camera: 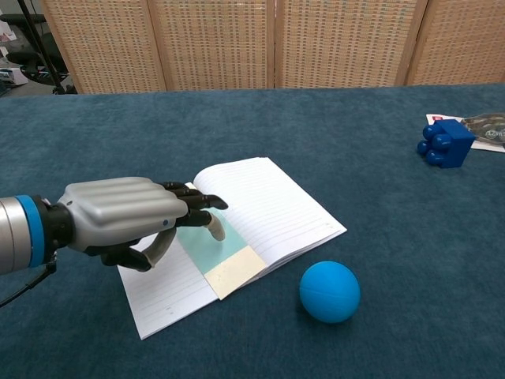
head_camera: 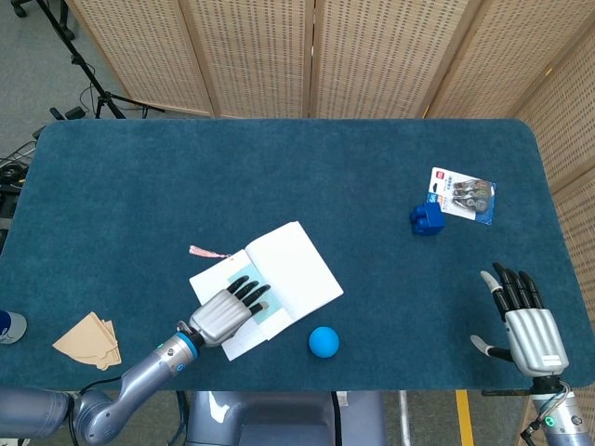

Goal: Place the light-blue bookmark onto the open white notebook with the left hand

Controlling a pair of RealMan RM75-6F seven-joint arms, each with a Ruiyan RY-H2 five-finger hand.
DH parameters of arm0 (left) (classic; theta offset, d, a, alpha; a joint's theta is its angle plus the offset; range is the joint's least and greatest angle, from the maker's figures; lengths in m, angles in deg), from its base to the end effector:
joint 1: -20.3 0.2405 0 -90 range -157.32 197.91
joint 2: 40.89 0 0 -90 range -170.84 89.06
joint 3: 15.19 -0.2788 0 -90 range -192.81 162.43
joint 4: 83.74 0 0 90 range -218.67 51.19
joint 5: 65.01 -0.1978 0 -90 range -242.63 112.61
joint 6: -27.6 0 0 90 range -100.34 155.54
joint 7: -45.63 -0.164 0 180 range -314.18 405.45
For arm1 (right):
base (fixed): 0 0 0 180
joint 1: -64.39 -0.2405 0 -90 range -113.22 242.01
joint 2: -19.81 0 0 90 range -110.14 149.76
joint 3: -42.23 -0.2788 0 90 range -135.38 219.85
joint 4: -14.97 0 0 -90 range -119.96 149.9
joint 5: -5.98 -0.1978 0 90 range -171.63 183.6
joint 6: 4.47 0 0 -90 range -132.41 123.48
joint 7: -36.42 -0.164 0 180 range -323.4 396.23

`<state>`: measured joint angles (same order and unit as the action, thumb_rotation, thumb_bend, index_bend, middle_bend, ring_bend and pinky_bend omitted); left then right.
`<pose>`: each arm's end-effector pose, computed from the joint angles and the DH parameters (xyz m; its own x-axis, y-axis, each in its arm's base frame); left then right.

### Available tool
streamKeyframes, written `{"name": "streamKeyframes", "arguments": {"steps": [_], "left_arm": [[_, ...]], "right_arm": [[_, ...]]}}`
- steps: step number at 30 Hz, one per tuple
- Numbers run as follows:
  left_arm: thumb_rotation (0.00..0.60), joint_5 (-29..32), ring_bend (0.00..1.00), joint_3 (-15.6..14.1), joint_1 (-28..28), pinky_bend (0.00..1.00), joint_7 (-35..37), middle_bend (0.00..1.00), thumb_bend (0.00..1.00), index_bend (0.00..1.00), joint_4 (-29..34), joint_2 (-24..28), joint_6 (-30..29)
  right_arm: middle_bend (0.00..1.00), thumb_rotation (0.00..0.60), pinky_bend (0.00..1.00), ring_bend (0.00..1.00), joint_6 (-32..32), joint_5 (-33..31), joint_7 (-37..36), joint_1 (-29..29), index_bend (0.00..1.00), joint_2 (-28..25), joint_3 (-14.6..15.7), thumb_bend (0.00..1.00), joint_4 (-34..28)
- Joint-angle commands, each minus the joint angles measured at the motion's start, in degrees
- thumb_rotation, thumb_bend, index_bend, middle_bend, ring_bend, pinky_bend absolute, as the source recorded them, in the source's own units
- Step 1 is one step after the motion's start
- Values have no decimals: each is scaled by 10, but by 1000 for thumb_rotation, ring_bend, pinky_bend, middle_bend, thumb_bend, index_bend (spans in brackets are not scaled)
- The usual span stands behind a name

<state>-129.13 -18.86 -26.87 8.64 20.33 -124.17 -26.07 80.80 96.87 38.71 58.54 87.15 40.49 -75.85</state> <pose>-0.1291 0.2855 -0.0337 0.7031 0.3185 0.6358 0.6398 -0.6735 -0.3701 -0.3126 -0.2027 0.1555 0.4126 -0.0095 0.9109 -0.9057 -0.1109 0.4091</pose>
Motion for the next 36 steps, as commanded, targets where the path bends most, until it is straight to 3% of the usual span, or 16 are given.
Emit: {"name": "streamKeyframes", "arguments": {"steps": [1,7,9,14,17,19,24,30,36], "left_arm": [[600,-16,0,5,4,1,15,0,1000,211,14,14,-7],[600,-52,0,18,24,1,69,0,977,211,46,56,-39],[600,-71,0,20,36,1,93,0,885,211,48,70,-58],[600,-136,0,12,90,1,164,0,499,205,29,98,-138],[600,-176,0,0,128,1,211,0,357,184,1,109,-191],[600,-202,0,-9,155,1,241,0,315,161,-28,111,-228],[600,-221,0,-20,205,0,278,0,289,122,-78,110,-287],[600,-221,0,-25,284,0,297,0,284,88,-199,72,-366],[600,-213,0,-19,319,0,342,0,283,48,-242,65,-374]], "right_arm": [[0,600,0,0,0,0,0,0,0,0,0,90,0],[0,600,0,0,0,0,-1,0,0,0,0,91,1],[0,600,0,0,0,-1,-1,0,0,0,-1,92,1],[0,600,0,0,-5,-4,2,-2,0,2,-1,91,2],[0,600,0,0,-8,-6,5,-3,0,3,-1,89,3],[0,600,0,0,-9,-7,10,-3,0,5,-1,89,2],[0,600,0,0,-12,-7,18,-4,0,8,-1,89,3],[0,600,0,0,-13,-13,26,-6,0,13,-4,78,7],[0,600,0,0,-13,-17,32,-7,0,17,-7,79,10]]}}
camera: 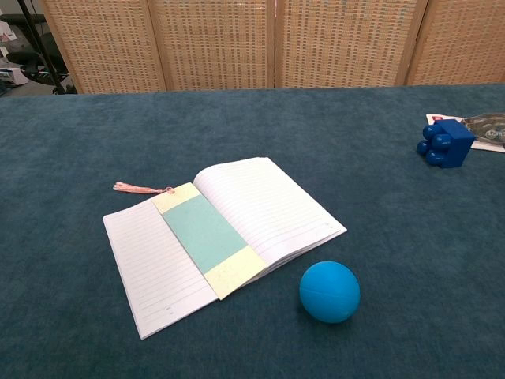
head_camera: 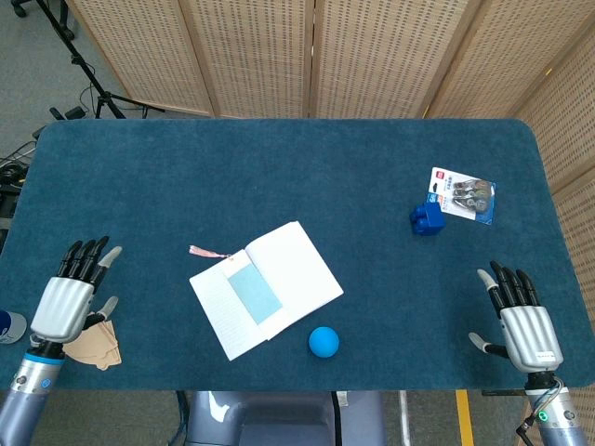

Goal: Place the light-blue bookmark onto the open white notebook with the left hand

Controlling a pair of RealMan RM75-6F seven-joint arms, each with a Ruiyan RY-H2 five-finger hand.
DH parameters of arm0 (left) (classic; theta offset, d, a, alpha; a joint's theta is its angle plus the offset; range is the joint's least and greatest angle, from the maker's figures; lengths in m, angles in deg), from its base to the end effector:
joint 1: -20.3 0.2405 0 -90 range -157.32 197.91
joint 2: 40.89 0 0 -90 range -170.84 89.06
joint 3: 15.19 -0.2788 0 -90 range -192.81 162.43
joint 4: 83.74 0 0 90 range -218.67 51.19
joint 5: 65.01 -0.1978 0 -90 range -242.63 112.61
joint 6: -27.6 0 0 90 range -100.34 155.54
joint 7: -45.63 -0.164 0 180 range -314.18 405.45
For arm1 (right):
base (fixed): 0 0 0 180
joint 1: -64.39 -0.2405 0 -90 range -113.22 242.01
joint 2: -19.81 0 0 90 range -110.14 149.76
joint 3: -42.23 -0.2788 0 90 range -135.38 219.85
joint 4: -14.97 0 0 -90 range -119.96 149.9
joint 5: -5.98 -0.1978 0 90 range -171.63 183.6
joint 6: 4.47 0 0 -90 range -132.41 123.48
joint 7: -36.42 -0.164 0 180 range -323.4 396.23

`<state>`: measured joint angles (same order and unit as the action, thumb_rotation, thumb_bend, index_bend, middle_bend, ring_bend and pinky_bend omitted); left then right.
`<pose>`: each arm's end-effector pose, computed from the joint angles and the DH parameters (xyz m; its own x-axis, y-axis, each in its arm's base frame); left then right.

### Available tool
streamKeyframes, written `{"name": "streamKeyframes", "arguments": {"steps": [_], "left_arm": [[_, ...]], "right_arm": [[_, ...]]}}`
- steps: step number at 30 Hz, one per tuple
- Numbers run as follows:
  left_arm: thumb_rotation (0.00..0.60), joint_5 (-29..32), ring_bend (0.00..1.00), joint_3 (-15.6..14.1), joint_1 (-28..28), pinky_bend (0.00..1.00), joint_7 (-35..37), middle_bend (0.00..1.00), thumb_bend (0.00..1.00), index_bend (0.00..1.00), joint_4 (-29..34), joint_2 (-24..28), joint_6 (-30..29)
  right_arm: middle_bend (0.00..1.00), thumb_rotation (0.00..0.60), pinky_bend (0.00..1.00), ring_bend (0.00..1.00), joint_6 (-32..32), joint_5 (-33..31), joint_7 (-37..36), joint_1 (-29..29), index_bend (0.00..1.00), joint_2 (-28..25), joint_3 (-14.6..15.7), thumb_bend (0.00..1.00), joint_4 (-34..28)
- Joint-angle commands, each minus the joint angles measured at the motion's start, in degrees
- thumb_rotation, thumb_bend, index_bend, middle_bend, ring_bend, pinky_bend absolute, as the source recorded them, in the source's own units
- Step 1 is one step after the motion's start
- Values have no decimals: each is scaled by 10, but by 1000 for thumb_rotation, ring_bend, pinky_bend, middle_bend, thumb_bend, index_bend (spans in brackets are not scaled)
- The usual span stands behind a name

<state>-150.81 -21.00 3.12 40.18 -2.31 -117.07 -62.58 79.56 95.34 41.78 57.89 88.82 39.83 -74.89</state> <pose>-0.3023 0.2433 0.1141 0.4751 -0.0401 0.8790 0.8553 -0.2138 -0.4720 -0.3153 -0.2090 0.1472 0.4485 -0.0123 0.8937 -0.8901 -0.0960 0.4455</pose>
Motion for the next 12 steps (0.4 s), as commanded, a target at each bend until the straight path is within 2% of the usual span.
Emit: {"name": "streamKeyframes", "arguments": {"steps": [1,7,12], "left_arm": [[600,3,0,3,23,0,29,0,283,47,-19,-5,-11],[600,-7,0,15,43,0,21,0,288,46,-28,-5,-35],[600,-16,0,16,50,0,20,0,291,46,-27,-1,-27]], "right_arm": [[0,600,0,0,-2,-2,3,-1,0,1,-1,78,0],[0,600,0,0,-8,-4,11,-3,0,5,1,79,1],[0,600,0,0,-14,-4,20,-5,0,9,3,79,2]]}}
